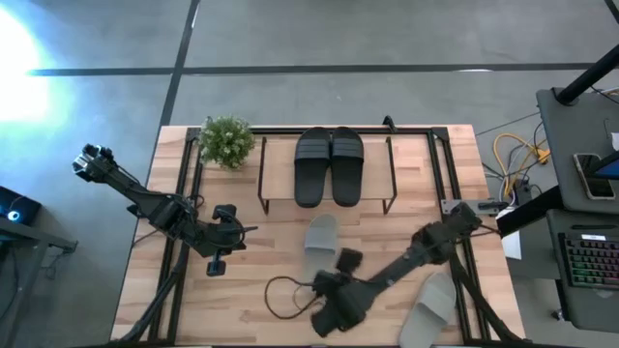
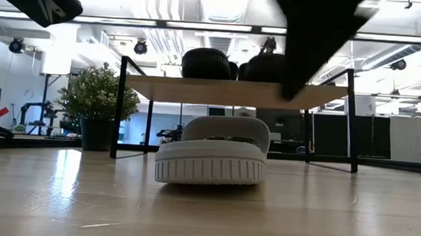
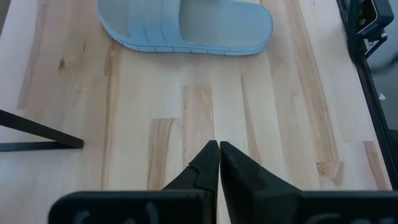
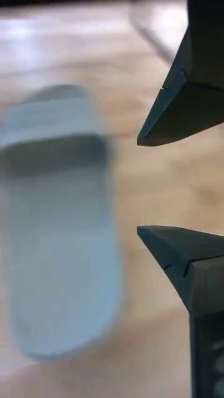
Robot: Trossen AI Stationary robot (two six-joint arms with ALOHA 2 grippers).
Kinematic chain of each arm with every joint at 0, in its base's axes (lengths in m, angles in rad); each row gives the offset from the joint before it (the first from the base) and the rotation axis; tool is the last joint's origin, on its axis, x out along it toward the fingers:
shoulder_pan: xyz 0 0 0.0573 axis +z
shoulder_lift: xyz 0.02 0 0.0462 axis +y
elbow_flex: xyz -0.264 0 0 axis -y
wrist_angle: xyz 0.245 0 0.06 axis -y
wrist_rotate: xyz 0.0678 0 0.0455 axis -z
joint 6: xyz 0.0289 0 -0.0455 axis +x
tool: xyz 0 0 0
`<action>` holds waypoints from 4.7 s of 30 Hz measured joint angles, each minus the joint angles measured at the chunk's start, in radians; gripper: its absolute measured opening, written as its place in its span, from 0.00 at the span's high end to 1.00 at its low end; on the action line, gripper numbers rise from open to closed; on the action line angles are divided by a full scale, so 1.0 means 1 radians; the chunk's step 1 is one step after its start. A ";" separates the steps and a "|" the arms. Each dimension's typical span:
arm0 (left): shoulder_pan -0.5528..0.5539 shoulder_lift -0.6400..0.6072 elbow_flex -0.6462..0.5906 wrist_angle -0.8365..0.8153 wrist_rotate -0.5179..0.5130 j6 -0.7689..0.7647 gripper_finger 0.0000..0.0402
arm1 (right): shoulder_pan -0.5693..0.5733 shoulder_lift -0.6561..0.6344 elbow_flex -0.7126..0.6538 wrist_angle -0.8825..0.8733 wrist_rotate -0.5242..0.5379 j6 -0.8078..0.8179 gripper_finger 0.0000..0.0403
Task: Pick and place slides into the shelf
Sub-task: Move the right gray slide to the center of the table beside the gray slide
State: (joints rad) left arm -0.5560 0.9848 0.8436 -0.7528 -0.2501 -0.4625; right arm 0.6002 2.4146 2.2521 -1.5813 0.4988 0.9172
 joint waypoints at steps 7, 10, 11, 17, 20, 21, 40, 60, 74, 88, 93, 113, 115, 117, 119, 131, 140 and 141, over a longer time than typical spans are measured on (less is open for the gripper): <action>0.000 0.000 0.000 0.004 0.000 0.032 1.00 | 0.156 -0.034 -0.015 0.011 -0.219 0.452 0.47; 0.000 0.000 0.000 0.009 0.000 0.055 1.00 | 0.205 -0.031 -0.043 0.010 -0.377 0.477 0.47; 0.000 0.000 0.000 0.009 0.000 0.058 1.00 | 0.221 -0.031 -0.051 0.009 -0.428 0.470 0.47; 0.000 0.000 0.000 0.010 0.000 0.052 1.00 | 0.300 -0.032 -0.102 0.010 -0.706 0.448 0.47; 0.000 0.000 0.000 0.011 0.002 0.049 1.00 | 0.329 -0.042 -0.121 0.010 -0.823 0.543 0.47; 0.000 0.000 0.000 0.011 0.003 0.043 1.00 | 0.340 -0.049 -0.124 0.010 -0.865 0.597 0.47; 0.001 0.009 0.000 0.044 0.007 -0.035 1.00 | 0.459 -0.181 -0.441 0.010 -0.821 1.196 0.47; 0.006 0.012 0.000 0.042 0.006 -0.109 1.00 | 0.452 -0.239 -0.679 0.010 -0.724 0.994 0.62; 0.007 0.012 0.000 0.041 -0.019 -0.109 1.00 | 0.298 -0.239 -0.554 0.026 -0.077 0.464 0.96; 0.007 0.012 0.000 0.039 -0.021 -0.108 1.00 | -0.019 -0.239 -0.575 0.120 0.108 0.109 0.95; 0.007 0.012 0.000 0.037 -0.020 -0.105 1.00 | -0.054 -0.238 -0.572 0.169 0.137 0.105 0.82; 0.007 0.018 0.000 0.078 0.052 -0.170 1.00 | 0.098 -0.418 -0.574 0.142 -0.017 0.589 0.60; 0.005 0.033 -0.003 0.127 0.074 -0.204 1.00 | 0.135 -0.450 -0.591 0.119 -0.020 0.821 0.65; 0.004 0.055 -0.015 0.195 0.087 -0.245 1.00 | 0.170 -0.472 -0.619 0.126 -0.036 1.029 0.73; 0.004 0.085 -0.032 0.276 0.098 -0.297 1.00 | 0.200 -0.484 -0.649 0.144 -0.069 1.192 0.81; -0.073 0.381 -0.063 0.407 0.140 -0.370 1.00 | 0.230 -0.420 -0.793 0.395 -0.204 1.319 0.97; -0.072 0.538 -0.056 0.572 0.136 -0.341 1.00 | 0.186 -0.383 -0.871 0.420 -0.124 1.231 0.97; -0.072 0.544 -0.055 0.573 0.133 -0.338 1.00 | 0.175 -0.383 -0.873 0.422 -0.097 1.211 0.97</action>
State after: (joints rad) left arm -0.6285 1.5292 0.7888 -0.1795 -0.1170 -0.8009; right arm 0.7753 2.0319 1.3788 -1.1592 0.4023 2.1284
